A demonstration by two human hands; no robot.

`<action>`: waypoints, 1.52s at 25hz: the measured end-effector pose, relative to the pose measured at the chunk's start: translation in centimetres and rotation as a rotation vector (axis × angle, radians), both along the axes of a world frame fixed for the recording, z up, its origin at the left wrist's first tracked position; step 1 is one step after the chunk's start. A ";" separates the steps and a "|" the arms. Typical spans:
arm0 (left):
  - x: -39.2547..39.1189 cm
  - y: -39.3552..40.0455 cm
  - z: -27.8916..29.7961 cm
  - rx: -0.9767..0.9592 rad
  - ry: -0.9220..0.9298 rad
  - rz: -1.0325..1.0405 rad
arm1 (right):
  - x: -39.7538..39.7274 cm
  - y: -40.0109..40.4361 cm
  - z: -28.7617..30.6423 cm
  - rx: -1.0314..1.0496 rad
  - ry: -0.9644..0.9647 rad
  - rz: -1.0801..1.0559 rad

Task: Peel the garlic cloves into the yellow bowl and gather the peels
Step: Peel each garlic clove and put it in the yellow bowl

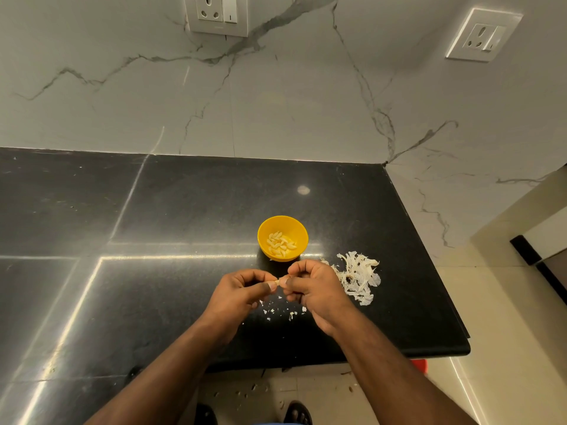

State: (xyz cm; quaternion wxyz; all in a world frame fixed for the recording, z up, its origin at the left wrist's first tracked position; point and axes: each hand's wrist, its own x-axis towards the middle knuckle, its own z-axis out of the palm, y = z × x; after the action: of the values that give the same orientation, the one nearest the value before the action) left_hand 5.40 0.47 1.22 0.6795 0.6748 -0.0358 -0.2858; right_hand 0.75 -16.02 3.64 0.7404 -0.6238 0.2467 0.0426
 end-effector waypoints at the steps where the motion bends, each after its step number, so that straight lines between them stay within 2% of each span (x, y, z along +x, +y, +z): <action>1: 0.0 0.0 0.0 0.004 -0.020 -0.005 | 0.0 -0.1 0.1 0.091 0.030 -0.022; 3: 0.0 -0.1 0.0 0.008 -0.040 -0.011 | 0.0 -0.2 0.3 0.189 0.059 -0.043; 4: 0.0 -0.1 0.0 0.005 -0.030 -0.005 | 0.0 -0.1 0.3 0.175 0.038 -0.038; 9: 0.2 -1.0 0.8 -0.035 0.259 0.117 | -0.5 0.9 -0.8 -0.457 -0.251 0.069; 15: 0.5 -0.9 1.4 -0.046 0.569 0.091 | -0.9 0.6 -1.8 -0.710 -0.414 0.151; 21: 0.7 -0.6 1.4 -0.071 0.722 0.017 | -1.0 0.5 -1.7 -0.670 -0.406 0.164; 30: 0.5 -0.6 1.3 0.052 0.516 0.075 | -0.9 0.0 -1.4 -0.566 -0.310 0.178; 38: 0.6 -0.7 1.5 0.054 0.643 0.012 | -1.3 -0.1 -1.1 -0.684 -0.335 0.251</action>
State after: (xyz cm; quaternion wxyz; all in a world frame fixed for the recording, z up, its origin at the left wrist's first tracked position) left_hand 6.01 -0.26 2.72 0.6395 0.5678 0.1925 -0.4812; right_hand -0.55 -16.14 2.52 0.5091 -0.8579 0.0443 -0.0539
